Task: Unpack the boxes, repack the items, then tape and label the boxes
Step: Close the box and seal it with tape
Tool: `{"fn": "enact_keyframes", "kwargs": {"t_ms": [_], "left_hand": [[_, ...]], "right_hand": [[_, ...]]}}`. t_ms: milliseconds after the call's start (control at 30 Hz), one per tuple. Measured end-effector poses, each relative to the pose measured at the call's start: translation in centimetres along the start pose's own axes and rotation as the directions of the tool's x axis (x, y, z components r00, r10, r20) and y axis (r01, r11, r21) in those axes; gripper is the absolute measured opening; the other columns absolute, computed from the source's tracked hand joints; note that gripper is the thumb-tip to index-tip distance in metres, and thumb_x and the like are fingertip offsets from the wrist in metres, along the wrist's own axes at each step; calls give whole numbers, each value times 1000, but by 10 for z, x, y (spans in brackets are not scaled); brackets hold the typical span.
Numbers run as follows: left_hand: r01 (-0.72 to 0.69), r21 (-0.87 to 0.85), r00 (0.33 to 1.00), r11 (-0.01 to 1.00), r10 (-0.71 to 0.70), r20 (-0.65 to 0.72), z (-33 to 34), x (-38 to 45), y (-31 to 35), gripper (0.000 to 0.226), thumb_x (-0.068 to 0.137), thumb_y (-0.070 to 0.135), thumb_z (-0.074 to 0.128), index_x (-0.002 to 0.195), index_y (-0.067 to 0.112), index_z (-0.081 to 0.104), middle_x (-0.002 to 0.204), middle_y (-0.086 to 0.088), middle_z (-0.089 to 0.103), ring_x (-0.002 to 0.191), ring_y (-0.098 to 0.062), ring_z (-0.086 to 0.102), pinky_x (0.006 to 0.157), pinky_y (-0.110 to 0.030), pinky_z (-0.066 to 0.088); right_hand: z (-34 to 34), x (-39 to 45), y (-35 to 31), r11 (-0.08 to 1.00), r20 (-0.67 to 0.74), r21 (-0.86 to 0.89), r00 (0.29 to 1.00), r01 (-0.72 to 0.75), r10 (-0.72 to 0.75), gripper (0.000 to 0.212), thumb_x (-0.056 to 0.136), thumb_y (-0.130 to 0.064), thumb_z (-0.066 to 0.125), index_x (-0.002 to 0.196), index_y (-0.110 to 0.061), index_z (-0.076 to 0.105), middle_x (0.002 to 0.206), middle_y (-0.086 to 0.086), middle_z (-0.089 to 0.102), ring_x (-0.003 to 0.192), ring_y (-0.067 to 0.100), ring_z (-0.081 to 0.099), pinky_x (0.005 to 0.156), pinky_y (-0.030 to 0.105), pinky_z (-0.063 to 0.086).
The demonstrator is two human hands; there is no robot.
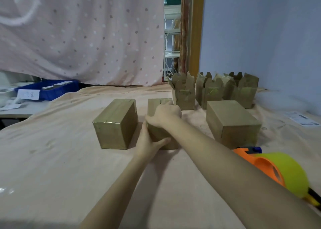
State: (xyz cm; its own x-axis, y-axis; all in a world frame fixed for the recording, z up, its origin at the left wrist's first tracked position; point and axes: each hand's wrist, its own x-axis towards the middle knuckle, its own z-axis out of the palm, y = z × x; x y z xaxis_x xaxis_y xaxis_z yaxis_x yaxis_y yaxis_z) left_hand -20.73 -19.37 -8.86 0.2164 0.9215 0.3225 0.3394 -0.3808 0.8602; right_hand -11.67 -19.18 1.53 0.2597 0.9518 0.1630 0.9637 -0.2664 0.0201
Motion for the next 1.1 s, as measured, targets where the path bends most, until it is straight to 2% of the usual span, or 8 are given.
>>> {"fn": "enact_keyframes", "kwargs": {"t_ms": [100, 233, 367, 500, 667, 833, 967, 1100], "left_hand": [[-2, -66, 998, 998, -2, -70, 7, 3, -3, 88, 70, 24, 83, 142, 15, 33, 130, 2, 53, 120, -11, 49, 94, -22, 41], [-82, -9, 996, 997, 82, -44, 7, 11, -3, 90, 74, 27, 80, 148, 27, 29, 129, 3, 49, 120, -8, 46, 96, -20, 37], [-135, 147, 991, 980, 133, 25, -4, 22, 17, 94, 72, 25, 82, 148, 36, 27, 132, -2, 44, 121, -17, 45, 100, -28, 37], [-234, 496, 972, 836, 184, 149, -4, 33, 37, 95, 70, 36, 81, 147, 43, 25, 144, 1, 40, 119, -32, 43, 102, -34, 35], [-351, 719, 935, 600, 185, 302, 13, 36, 50, 88, 78, 43, 72, 148, 45, 18, 151, 3, 31, 119, -35, 36, 99, -42, 38], [-439, 758, 898, 483, 206, 388, 28, 33, 52, 81, 82, 41, 68, 148, 41, 20, 154, 4, 26, 125, -33, 31, 103, -39, 34], [-427, 675, 903, 602, 245, 353, 13, 29, 53, 78, 82, 39, 69, 148, 29, 29, 152, -3, 32, 128, -31, 34, 106, -34, 27], [-333, 651, 934, 682, 333, 129, -40, 32, 57, 64, 84, 47, 62, 140, 23, 45, 144, -7, 42, 129, -29, 39, 105, -38, 32]], "right_hand": [[1, 2, -2, 999, -2, 39, 1000, 8, -8, 92, 84, -75, 36, 139, -2, 41, 131, 22, 42, 106, 35, 55, 80, 34, 53], [1, 5, 18, 960, -32, 275, 998, -45, 56, 84, 81, -74, 44, 133, -9, 51, 128, 16, 45, 107, 32, 56, 77, 31, 47], [10, 6, 49, 799, 19, 593, 994, -98, 108, 77, 72, -76, 47, 114, -13, 64, 117, 10, 60, 102, 30, 59, 77, 33, 48], [22, 0, 75, 525, 135, 835, 986, -166, 98, 48, 78, -61, 53, 84, -14, 64, 85, 1, 63, 86, 22, 61, 63, 29, 43], [38, -6, 94, 363, 229, 899, 970, -245, 86, 27, 93, -38, 40, 89, -20, 61, 83, -2, 61, 82, 17, 57, 68, 28, 43], [53, 0, 101, 479, 243, 834, 961, -275, 128, 59, 75, -49, 34, 121, -21, 57, 107, 4, 66, 97, 24, 61, 90, 43, 51], [39, -8, 100, 707, 98, 688, 986, -166, 136, 22, 94, -30, 36, 90, -18, 54, 107, 6, 52, 91, 26, 53, 78, 33, 45], [15, -12, 74, 890, -134, 456, 988, -12, 82, 37, 97, -26, 41, 127, -6, 48, 128, 16, 45, 115, 33, 48, 83, 36, 41]]}}
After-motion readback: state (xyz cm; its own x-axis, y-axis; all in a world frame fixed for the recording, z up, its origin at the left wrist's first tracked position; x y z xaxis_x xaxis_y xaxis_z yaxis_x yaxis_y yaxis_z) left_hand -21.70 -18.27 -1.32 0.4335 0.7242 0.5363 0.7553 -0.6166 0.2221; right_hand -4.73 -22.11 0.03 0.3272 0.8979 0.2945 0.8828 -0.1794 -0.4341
